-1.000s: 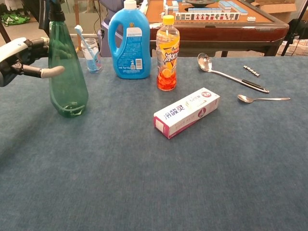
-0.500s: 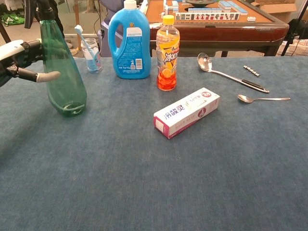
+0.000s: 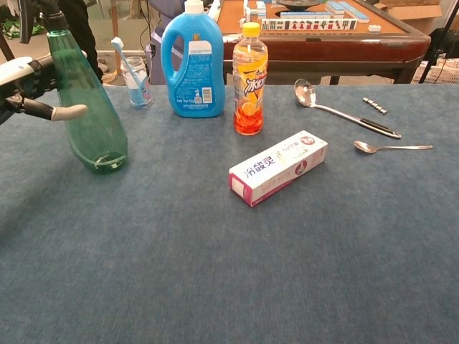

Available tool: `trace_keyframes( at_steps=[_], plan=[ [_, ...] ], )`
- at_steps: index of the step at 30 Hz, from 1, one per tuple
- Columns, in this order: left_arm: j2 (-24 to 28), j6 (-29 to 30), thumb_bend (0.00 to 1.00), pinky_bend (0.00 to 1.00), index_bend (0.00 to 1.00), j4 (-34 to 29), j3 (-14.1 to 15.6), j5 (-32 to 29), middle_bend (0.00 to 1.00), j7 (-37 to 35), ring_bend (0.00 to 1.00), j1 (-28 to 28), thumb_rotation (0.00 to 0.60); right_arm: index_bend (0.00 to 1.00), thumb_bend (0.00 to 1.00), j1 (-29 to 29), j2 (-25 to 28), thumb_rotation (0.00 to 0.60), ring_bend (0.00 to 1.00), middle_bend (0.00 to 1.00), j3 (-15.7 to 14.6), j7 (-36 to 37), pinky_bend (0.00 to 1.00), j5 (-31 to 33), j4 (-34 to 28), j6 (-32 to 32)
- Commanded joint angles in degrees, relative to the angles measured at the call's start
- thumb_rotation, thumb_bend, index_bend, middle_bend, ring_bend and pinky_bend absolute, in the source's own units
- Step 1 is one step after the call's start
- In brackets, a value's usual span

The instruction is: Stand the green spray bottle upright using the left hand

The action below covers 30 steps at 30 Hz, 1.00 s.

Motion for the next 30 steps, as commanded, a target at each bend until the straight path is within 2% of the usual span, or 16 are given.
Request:
trace_keyframes(
  at_steps=[1,12,17,20,25,30],
  plan=[
    [0.91,0.12,0.31,0.0,0.0,-0.91,0.23,0.2,0.0,0.14,0.0,0.38,0.6,0.24,0.31,0.01,0.03,0.6,0.2,0.27,-0.01,0.14,0.25,-0.11,0.06,0.04],
    [6.23,1.22,0.31,0.0,0.0,-6.4,1.24,-1.54,0.0,2.66,0.0,4.38,0.564,0.24,0.31,-0.29,0.01,0.6,0.2,0.27,-0.06,0.84,0.25,-0.25,0.59,0.55],
    [7.85,3.17,0.31,0.0,0.06,-7.12,1.08,-4.28,0.0,6.5,0.0,7.67,0.599,0.24,0.31,-0.18,-0.23,0.6,0.2,0.27,-0.09,1.51,0.25,-0.51,1.25,0.44],
    [10.07,3.93,0.31,0.0,0.13,-9.41,1.11,-6.63,0.02,11.73,0.0,9.79,0.6,0.24,0.31,-0.01,-0.25,0.6,0.2,0.27,-0.18,1.68,0.25,-0.66,1.47,0.12],
    [13.93,6.48,0.31,0.0,0.14,-15.17,1.91,-9.42,0.03,22.38,0.0,13.41,0.6,0.24,0.31,0.81,0.09,0.6,0.2,0.27,-0.44,1.76,0.25,-0.97,1.73,-1.47],
    [18.2,9.87,0.31,0.0,0.14,-22.81,3.75,-9.51,0.03,31.39,0.0,16.84,0.6,0.24,0.31,1.33,0.13,0.6,0.2,0.27,-0.49,1.84,0.25,-1.66,1.52,-1.82]
  ],
)
